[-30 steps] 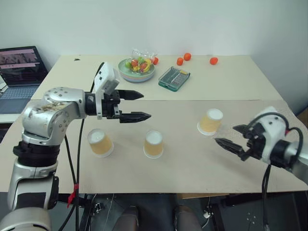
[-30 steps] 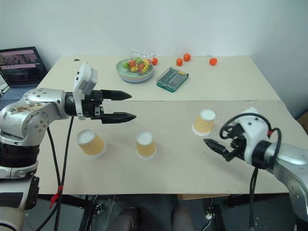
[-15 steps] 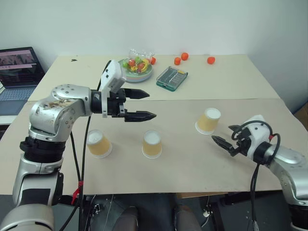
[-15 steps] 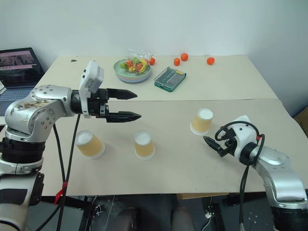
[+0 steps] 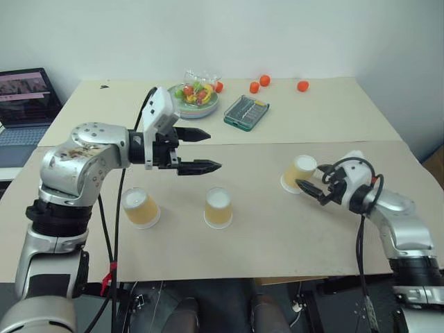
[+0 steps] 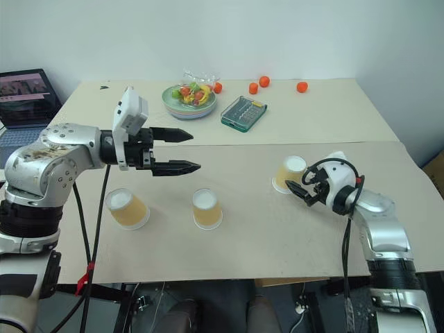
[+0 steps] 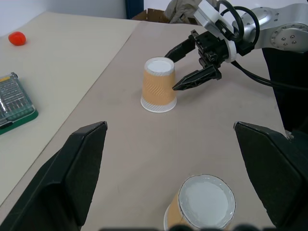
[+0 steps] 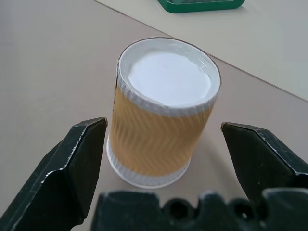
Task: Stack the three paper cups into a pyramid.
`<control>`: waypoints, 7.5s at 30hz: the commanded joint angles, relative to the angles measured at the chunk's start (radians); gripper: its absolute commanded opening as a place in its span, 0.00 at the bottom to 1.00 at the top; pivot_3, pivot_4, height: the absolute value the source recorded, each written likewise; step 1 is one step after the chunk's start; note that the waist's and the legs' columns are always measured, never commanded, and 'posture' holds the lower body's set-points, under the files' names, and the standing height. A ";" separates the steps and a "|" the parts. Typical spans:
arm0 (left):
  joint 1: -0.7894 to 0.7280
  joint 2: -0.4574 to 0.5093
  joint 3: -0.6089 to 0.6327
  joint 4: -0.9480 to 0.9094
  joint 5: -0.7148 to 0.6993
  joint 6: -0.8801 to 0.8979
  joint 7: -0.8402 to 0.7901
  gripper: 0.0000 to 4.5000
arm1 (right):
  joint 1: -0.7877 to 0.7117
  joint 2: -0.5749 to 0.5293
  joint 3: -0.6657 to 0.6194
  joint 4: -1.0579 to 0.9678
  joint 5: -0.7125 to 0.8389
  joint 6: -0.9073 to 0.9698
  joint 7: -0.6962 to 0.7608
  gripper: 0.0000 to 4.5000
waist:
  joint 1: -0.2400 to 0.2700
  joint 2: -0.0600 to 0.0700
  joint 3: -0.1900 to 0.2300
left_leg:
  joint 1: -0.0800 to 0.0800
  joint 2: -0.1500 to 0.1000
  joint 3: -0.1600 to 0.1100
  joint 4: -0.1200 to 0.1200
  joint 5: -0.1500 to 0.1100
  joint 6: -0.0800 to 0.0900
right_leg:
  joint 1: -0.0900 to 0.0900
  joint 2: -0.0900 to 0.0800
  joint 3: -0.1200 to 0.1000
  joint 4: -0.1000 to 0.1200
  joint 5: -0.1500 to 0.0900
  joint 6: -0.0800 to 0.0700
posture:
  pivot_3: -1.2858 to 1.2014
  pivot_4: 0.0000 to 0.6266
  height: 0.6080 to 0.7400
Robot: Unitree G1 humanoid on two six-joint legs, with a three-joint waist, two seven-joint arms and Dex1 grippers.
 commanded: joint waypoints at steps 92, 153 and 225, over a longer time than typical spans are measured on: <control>-0.011 -0.020 0.006 -0.024 0.000 -0.014 0.007 1.00 | -0.086 0.015 0.091 -0.779 0.304 0.653 -0.016 1.00 | 0.002 0.001 0.001 | 0.000 0.000 -0.001 0.000 0.000 0.000 | -0.001 0.000 -0.001 0.001 0.000 0.000 | 0.52 0.24 1.00; 0.790 -0.061 0.519 -0.335 -0.075 -0.104 0.402 1.00 | -0.230 -0.168 0.130 -0.394 0.234 0.389 0.290 1.00 | 0.029 -0.001 0.003 | -0.001 0.003 0.001 -0.001 -0.001 -0.002 | -0.003 0.001 0.001 -0.002 0.002 -0.004 | 0.52 0.24 1.00; -0.145 -0.178 -0.113 -0.015 -0.073 0.082 0.150 0.57 | 0.372 -0.350 -0.354 -0.839 0.537 0.563 0.165 1.00 | 0.031 -0.004 0.004 | -0.006 0.001 0.000 0.003 -0.002 -0.001 | 0.000 0.001 -0.002 -0.009 0.004 0.002 | 0.52 0.24 1.00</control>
